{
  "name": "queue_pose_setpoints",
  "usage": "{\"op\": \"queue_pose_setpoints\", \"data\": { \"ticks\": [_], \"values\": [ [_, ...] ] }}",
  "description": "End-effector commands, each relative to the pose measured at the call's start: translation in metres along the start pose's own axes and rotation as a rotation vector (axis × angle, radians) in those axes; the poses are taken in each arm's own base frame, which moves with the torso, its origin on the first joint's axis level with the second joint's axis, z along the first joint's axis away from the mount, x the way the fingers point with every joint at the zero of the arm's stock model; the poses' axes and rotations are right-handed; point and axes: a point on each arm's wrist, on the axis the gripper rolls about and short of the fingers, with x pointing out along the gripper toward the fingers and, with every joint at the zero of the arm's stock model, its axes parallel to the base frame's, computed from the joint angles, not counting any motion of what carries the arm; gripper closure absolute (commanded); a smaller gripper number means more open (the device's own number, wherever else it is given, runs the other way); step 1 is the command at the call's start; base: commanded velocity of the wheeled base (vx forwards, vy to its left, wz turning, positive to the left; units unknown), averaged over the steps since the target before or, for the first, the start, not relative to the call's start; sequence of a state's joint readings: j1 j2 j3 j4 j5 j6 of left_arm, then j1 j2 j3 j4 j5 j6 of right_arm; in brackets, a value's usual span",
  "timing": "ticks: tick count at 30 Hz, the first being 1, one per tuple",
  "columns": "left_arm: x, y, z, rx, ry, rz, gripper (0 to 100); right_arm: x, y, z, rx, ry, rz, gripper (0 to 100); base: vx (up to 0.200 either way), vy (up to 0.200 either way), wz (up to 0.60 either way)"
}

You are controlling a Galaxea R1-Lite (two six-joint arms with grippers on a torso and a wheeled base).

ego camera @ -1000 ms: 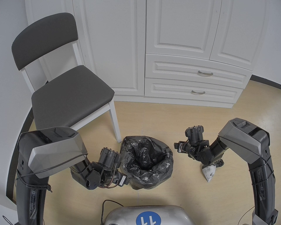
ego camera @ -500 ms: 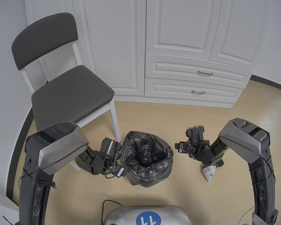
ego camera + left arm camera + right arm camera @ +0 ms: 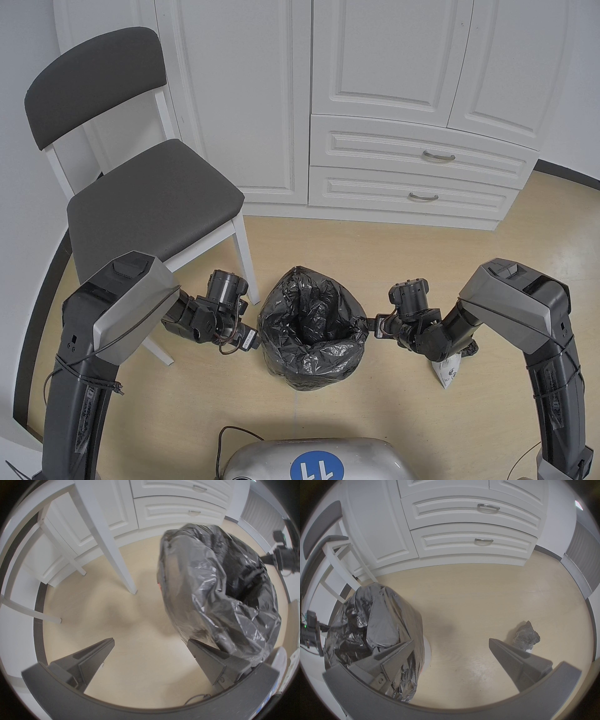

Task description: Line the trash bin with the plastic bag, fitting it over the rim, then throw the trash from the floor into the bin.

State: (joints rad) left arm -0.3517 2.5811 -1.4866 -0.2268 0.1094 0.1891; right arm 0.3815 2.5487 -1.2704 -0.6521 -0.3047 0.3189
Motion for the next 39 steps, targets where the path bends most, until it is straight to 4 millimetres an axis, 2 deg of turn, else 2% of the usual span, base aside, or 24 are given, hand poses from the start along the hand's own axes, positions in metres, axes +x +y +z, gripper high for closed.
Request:
{"op": "queue_pose_setpoints", "data": {
  "ticks": [1,5,7,9,11,23,26,29,30,32,34,35,36,39],
  "values": [
    [0.021,0.018,0.007,-0.058,-0.013,0.029,0,-0.001,0.007,-0.012,-0.021,0.03,0.011,0,0.0,0.0,0.0],
    [0.034,0.027,0.016,-0.097,-0.029,0.055,0,-0.006,0.012,-0.017,-0.035,0.045,0.028,0,0.0,0.0,0.0],
    [0.047,0.032,0.025,-0.14,-0.048,0.102,0,-0.009,0.016,-0.022,-0.045,0.057,0.041,0,0.0,0.0,0.0],
    [0.05,0.032,0.03,-0.165,-0.056,0.109,0,-0.009,0.017,-0.022,-0.045,0.058,0.044,0,0.0,0.0,0.0],
    [0.048,0.034,0.037,-0.199,-0.063,0.109,0,-0.012,0.019,-0.025,-0.051,0.065,0.047,0,0.0,0.0,0.0],
    [0.033,0.042,0.047,-0.268,-0.064,0.138,0,-0.035,0.038,-0.047,-0.08,0.15,0.16,0,0.0,0.0,0.0],
    [0.022,0.046,0.05,-0.276,-0.053,0.16,0,-0.036,0.039,-0.048,-0.081,0.149,0.163,0,0.0,0.0,0.0],
    [-0.004,0.051,0.039,-0.262,0.011,0.16,0,-0.036,0.03,-0.037,-0.073,0.135,0.143,0,0.0,0.0,0.0],
    [-0.004,0.051,0.039,-0.262,0.011,0.16,0,-0.036,0.03,-0.037,-0.073,0.135,0.143,0,0.0,0.0,0.0],
    [-0.027,0.053,0.032,-0.228,0.051,0.158,0,-0.041,0.021,-0.025,-0.088,0.115,0.132,0,0.0,0.0,0.0],
    [-0.041,0.056,0.026,-0.206,0.073,0.162,0,-0.046,0.013,-0.019,-0.119,0.108,0.121,0,0.0,0.0,0.0],
    [-0.042,0.056,0.026,-0.204,0.074,0.161,0,-0.046,0.012,-0.019,-0.12,0.106,0.121,0,0.0,0.0,0.0],
    [-0.056,0.055,0.022,-0.193,0.085,0.159,0,-0.052,0.008,-0.015,-0.143,0.1,0.116,0,0.0,0.0,0.0],
    [-0.075,0.051,0.024,-0.19,0.07,0.151,0,-0.058,0.004,-0.009,-0.156,0.087,0.116,0,0.0,0.0,0.0]
  ]
}}
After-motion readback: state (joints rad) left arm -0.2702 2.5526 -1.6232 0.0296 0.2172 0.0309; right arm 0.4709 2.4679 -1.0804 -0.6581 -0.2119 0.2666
